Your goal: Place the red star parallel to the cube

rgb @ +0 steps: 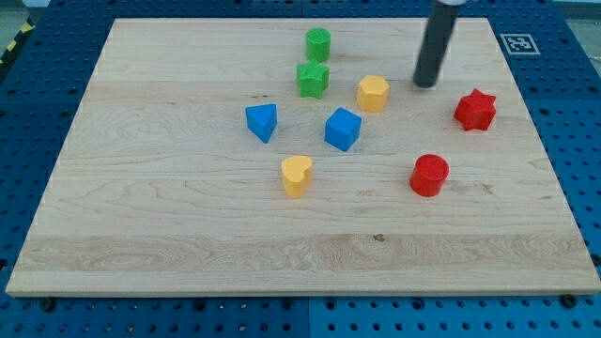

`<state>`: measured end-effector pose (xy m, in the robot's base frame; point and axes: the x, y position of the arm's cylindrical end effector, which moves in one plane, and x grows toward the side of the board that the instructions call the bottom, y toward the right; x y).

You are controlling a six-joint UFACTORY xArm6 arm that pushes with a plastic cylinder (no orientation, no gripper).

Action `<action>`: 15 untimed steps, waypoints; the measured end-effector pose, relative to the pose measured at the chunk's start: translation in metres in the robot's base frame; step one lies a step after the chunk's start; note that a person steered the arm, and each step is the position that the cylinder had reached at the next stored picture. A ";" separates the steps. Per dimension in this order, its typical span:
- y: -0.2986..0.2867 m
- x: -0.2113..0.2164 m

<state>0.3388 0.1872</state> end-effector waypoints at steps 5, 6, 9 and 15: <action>0.150 0.092; 0.129 0.088; 0.061 0.080; 0.023 0.087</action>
<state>0.4262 0.2101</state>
